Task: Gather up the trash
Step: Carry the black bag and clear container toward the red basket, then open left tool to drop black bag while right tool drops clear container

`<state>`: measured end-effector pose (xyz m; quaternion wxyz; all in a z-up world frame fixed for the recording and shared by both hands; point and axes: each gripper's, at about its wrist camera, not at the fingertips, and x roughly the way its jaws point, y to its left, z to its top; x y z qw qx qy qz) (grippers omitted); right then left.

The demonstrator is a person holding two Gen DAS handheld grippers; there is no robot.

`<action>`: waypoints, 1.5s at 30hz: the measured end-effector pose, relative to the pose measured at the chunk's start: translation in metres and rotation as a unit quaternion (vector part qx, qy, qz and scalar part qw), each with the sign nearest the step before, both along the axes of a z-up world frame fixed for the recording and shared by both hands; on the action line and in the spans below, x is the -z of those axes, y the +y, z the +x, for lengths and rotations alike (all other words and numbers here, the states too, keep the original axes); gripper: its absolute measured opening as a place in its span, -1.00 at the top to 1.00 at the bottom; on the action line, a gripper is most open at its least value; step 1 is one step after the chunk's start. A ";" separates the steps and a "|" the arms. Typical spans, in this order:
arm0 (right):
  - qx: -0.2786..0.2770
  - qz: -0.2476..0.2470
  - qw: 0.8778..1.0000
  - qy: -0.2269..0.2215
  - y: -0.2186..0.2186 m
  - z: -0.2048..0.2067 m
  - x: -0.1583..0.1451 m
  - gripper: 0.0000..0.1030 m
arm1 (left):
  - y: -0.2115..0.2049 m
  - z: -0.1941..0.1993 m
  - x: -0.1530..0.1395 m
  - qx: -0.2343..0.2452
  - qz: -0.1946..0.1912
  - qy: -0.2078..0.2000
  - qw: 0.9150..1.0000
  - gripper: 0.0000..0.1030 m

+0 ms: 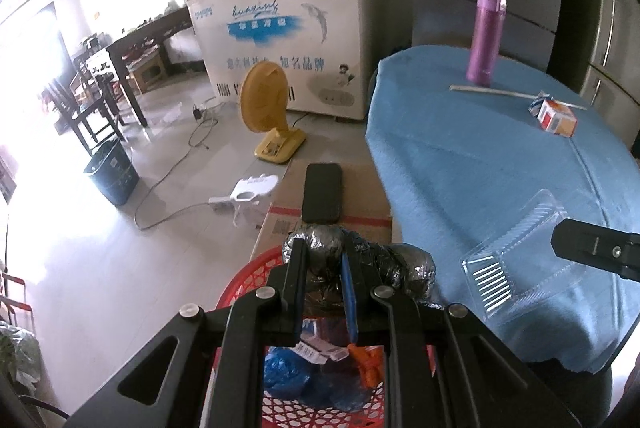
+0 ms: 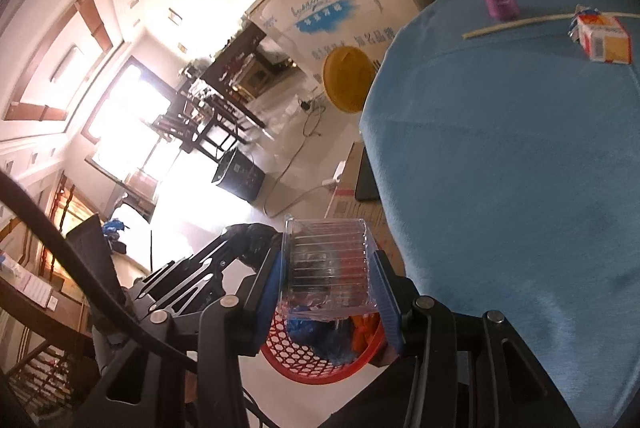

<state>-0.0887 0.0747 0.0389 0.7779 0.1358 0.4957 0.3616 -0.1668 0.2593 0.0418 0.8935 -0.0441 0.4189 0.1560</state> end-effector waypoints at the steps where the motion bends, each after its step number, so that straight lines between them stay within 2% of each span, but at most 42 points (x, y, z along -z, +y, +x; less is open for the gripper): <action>1: -0.005 -0.003 1.000 0.003 0.004 0.000 0.003 0.08 | 0.001 0.000 0.003 -0.001 -0.001 0.004 1.000 0.67; 15: -0.036 -0.032 0.998 0.033 0.039 0.009 0.032 0.04 | 0.032 -0.004 0.034 -0.041 -0.012 0.048 0.998 0.59; 17: -0.037 -0.032 0.998 0.044 0.042 0.013 0.035 0.02 | 0.038 -0.004 0.035 -0.050 -0.015 0.050 0.997 0.49; 19: -0.039 -0.030 0.997 0.056 0.045 0.016 0.038 -0.01 | 0.043 -0.005 0.035 -0.059 -0.016 0.051 0.997 0.12; 21: -0.040 -0.022 0.997 0.064 0.042 0.016 0.041 -0.08 | 0.046 -0.006 0.034 -0.066 -0.013 0.048 0.997 0.03; 28: -0.027 -0.009 0.998 0.063 0.033 0.014 0.044 -0.09 | 0.048 -0.004 0.034 -0.071 -0.012 0.051 0.996 0.02; 45: 0.016 0.018 0.998 0.059 -0.007 0.020 0.036 -0.09 | 0.026 0.004 0.036 -0.043 -0.012 0.064 0.997 -0.06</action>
